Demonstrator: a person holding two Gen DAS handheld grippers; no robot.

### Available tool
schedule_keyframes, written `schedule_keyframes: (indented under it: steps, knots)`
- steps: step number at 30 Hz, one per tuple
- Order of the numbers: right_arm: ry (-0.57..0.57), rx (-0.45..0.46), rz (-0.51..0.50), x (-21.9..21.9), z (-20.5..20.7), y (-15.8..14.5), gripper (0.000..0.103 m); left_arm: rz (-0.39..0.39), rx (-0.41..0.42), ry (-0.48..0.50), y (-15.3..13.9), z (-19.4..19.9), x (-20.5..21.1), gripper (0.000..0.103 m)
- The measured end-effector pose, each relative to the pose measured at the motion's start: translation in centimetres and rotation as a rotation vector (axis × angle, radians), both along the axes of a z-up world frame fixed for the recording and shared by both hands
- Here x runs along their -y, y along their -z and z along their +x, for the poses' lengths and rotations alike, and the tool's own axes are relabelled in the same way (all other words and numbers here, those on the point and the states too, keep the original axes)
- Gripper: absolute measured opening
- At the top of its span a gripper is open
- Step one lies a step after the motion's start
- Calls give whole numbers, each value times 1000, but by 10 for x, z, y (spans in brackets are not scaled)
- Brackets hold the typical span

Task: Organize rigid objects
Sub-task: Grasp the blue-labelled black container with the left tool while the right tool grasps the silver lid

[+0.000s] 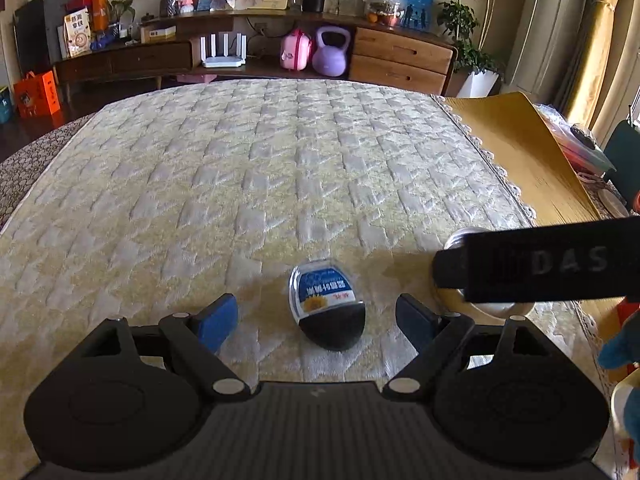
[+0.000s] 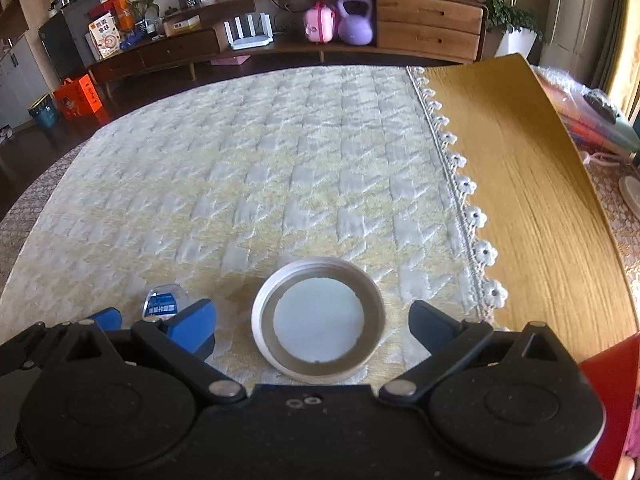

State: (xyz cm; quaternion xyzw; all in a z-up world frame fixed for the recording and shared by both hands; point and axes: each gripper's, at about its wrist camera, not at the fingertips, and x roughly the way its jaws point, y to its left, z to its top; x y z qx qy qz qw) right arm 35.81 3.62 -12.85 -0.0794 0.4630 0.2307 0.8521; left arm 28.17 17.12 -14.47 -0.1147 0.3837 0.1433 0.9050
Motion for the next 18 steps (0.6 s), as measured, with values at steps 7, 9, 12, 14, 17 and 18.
schedule_keyframes:
  steps: [7, 9, 12, 14, 17, 18]
  knots:
    - [8, -9, -21, -7, 3, 12, 100, 28, 23, 5, 3, 3, 2, 86]
    - [3, -14, -26, -9, 4, 14, 96, 47, 22, 10, 4, 3, 4, 84]
    - [-6, -24, -27, -10, 4, 15, 92, 92, 15, 17, 5, 3, 8, 75]
    - [-6, -23, -34, -11, 4, 17, 89, 103, 19, 19, 4, 0, 7, 66]
    - [-10, -27, -48, -12, 3, 19, 79, 110, 25, 21, 3, -1, 6, 54]
    - [-10, -21, -53, -12, 5, 19, 77, 116, 26, 27, 2, -1, 6, 51]
